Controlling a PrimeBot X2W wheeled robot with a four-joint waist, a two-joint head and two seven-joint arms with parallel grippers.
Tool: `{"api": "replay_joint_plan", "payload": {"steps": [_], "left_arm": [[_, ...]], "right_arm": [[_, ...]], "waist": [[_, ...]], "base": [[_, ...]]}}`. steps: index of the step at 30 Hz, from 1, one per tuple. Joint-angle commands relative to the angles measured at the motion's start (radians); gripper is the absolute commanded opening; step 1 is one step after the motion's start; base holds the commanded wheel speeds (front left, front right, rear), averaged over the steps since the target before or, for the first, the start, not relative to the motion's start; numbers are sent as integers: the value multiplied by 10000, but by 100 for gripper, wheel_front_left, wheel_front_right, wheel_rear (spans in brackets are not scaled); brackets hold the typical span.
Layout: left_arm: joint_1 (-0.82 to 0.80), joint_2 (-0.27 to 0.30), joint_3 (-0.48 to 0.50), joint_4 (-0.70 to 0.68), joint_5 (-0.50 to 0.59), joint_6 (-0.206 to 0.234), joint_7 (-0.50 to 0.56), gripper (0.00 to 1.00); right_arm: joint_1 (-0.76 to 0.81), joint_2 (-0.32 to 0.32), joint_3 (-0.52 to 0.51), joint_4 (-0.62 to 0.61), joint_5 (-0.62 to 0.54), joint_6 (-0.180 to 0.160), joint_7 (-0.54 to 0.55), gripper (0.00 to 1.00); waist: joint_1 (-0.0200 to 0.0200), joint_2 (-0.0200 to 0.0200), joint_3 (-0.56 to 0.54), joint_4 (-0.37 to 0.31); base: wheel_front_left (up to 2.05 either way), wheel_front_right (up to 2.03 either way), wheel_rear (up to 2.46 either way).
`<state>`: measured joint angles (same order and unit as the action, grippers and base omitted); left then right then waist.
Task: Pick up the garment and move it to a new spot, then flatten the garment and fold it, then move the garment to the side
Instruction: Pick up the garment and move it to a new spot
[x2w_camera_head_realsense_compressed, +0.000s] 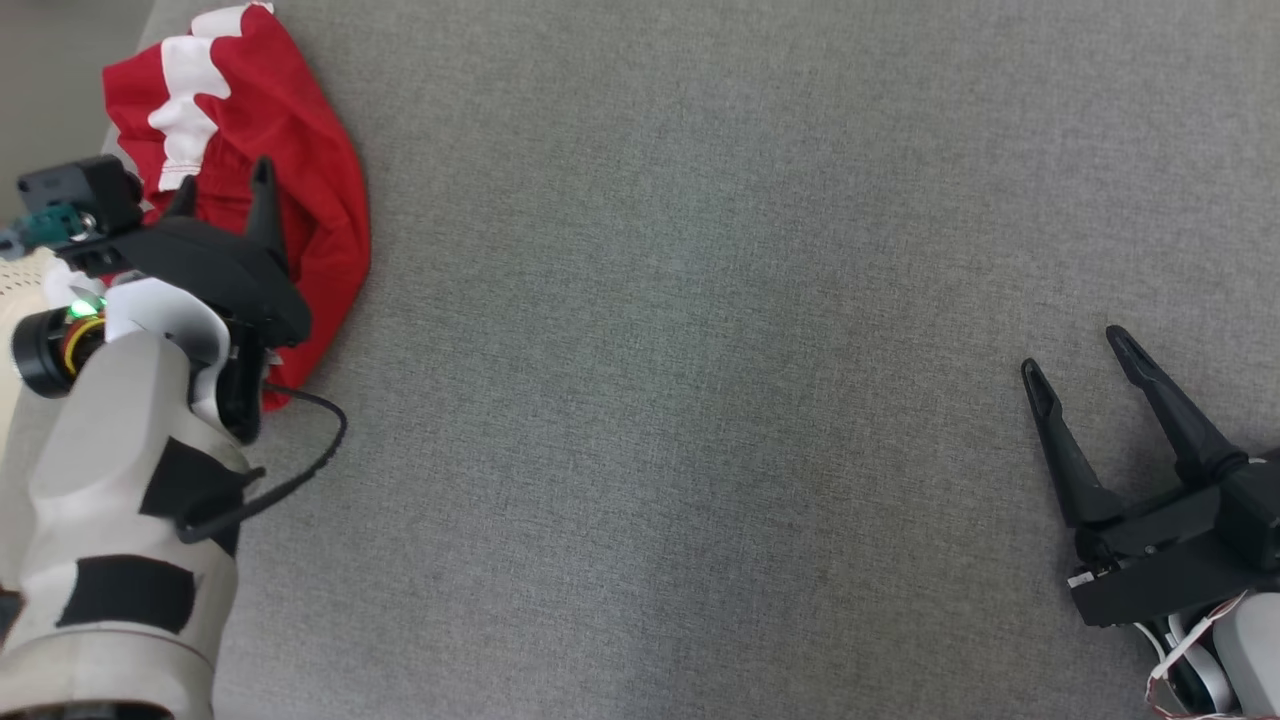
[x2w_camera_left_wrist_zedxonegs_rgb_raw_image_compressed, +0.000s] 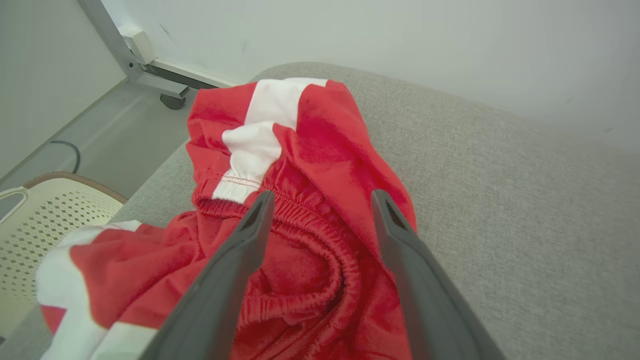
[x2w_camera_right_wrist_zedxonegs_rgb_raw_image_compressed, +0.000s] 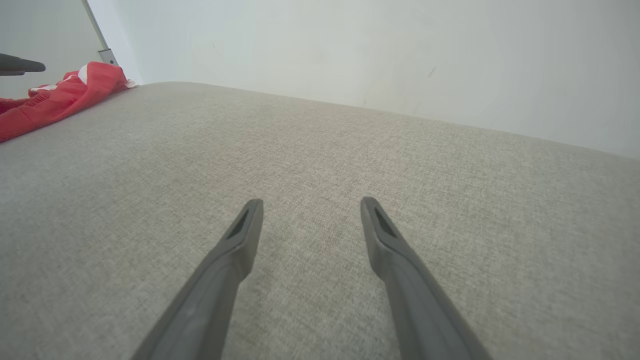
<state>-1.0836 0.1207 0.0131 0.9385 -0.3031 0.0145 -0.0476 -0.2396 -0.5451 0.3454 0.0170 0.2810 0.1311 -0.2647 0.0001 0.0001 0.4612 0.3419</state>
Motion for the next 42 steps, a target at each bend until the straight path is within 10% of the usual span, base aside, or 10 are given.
{"api": "replay_joint_plan", "payload": {"steps": [1, 24, 25, 27, 42], "left_arm": [[-232, 165, -53, 289, 124, 125, 169, 100], [-1257, 405, -195, 2986, -359, -87, 1733, 100], [-1249, 416, -196, 3028, -387, -97, 1723, 46], [-1241, 429, -219, 3087, -412, -164, 1653, 0], [-994, 919, -671, 2524, -51, -673, -1247, 0]], "right_arm": [[0, -47, 49, 219, -35, -8, 29, 100], [-228, 106, 160, 412, 87, -11, 61, 100], [-246, 115, 167, 406, 92, -11, 61, 100], [-290, 144, 166, 398, 100, -11, 61, 100], [-318, 782, 234, 473, 167, -9, 25, 100]], "waist": [[-1, -1, 160, -60], [-1, -1, 497, -523], [-1, -1, 497, -546], [-1, -1, 497, -585], [-1, -1, -299, -1074]], "base": [[0, 0, 0], [0, 0, 0], [0, 0, 0], [0, 0, 0], [0, 0, 0]]}}
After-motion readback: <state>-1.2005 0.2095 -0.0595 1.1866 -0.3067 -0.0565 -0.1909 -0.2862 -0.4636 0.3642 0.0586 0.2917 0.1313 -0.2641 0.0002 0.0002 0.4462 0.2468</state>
